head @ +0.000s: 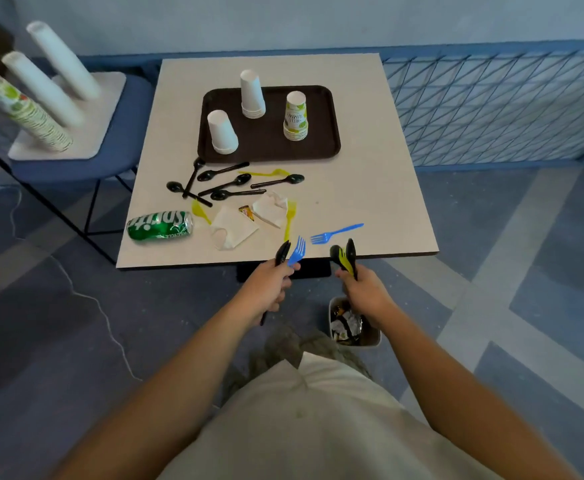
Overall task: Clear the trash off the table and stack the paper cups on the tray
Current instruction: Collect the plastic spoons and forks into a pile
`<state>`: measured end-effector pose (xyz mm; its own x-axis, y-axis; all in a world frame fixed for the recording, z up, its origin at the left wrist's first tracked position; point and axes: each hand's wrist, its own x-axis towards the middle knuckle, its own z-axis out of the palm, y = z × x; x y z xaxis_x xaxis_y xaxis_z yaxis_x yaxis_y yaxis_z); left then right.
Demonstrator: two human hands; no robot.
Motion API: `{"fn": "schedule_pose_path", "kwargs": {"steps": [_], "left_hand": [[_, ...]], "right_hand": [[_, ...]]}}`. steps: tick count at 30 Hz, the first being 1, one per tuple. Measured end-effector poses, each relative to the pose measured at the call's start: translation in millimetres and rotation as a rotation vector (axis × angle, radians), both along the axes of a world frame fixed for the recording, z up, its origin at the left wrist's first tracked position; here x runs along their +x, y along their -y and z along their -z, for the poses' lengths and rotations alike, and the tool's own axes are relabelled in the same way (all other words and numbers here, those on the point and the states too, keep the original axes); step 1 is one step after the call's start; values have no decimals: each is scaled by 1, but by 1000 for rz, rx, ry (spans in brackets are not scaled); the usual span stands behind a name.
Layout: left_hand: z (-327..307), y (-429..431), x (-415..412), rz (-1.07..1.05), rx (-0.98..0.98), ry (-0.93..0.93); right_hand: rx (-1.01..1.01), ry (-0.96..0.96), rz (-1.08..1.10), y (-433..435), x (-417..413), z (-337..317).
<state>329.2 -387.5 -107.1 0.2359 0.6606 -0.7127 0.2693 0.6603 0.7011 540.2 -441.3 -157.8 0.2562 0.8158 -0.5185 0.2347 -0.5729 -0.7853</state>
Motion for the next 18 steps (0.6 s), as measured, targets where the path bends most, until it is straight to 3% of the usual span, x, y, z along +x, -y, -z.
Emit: {"fn": "schedule_pose_path", "kwargs": {"steps": [4, 8, 18], "left_hand": [[-7, 24, 15, -12, -140, 40], [9, 46, 39, 17, -193, 25], [66, 98, 135, 80, -210, -111]], "right_hand": [[-97, -5, -17, 29, 22, -7], [-243, -221, -12, 56, 56, -2], [-408, -124, -229, 109, 173, 31]]}}
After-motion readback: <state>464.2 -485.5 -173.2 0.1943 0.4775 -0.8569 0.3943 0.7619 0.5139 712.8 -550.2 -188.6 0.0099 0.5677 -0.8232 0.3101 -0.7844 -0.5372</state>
